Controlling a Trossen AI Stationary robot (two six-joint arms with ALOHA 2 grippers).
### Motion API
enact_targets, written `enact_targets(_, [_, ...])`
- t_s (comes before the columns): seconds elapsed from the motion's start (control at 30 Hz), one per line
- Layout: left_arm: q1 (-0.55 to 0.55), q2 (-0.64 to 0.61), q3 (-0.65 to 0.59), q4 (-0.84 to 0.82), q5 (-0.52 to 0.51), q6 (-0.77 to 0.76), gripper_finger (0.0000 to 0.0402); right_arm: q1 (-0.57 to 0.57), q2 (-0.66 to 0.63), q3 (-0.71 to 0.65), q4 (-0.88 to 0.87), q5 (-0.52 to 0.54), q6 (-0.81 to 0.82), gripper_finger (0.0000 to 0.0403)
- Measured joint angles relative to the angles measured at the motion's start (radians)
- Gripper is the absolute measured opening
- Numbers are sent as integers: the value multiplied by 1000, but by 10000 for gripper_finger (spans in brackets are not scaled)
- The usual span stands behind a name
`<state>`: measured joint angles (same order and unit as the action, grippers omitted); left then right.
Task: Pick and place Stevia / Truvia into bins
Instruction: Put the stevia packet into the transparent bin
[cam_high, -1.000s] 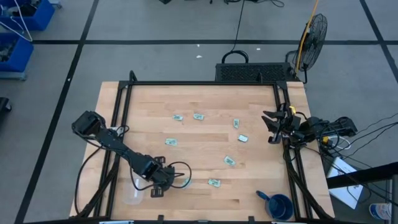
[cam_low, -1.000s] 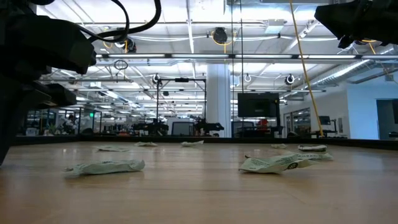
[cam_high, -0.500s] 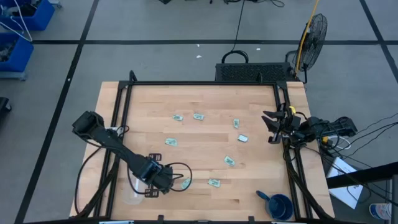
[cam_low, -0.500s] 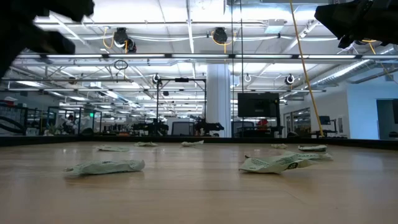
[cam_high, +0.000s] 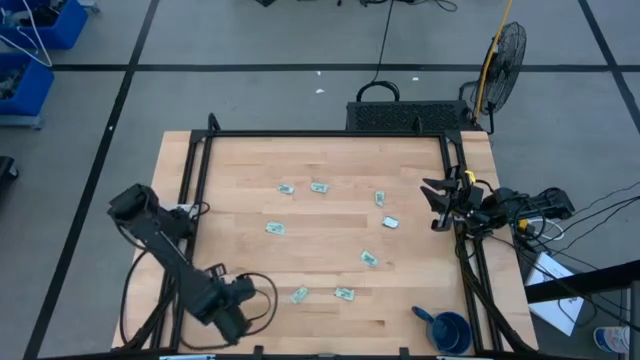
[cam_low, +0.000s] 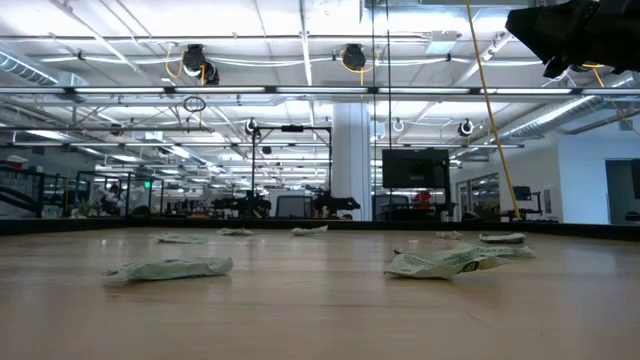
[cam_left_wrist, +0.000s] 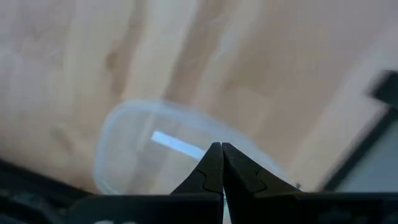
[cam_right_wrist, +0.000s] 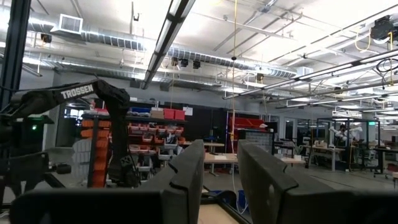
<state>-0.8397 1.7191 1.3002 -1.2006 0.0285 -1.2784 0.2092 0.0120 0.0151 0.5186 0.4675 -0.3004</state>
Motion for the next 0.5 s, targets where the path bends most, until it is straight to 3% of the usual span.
enact_targets(0.2, [-39,0,-101,4,-39,-44,1,0,0,0,28,0,-2,91])
enact_targets(0.5, [-42,0,-249,182,-19,-12,1,0,0,0,53,0,-41,91])
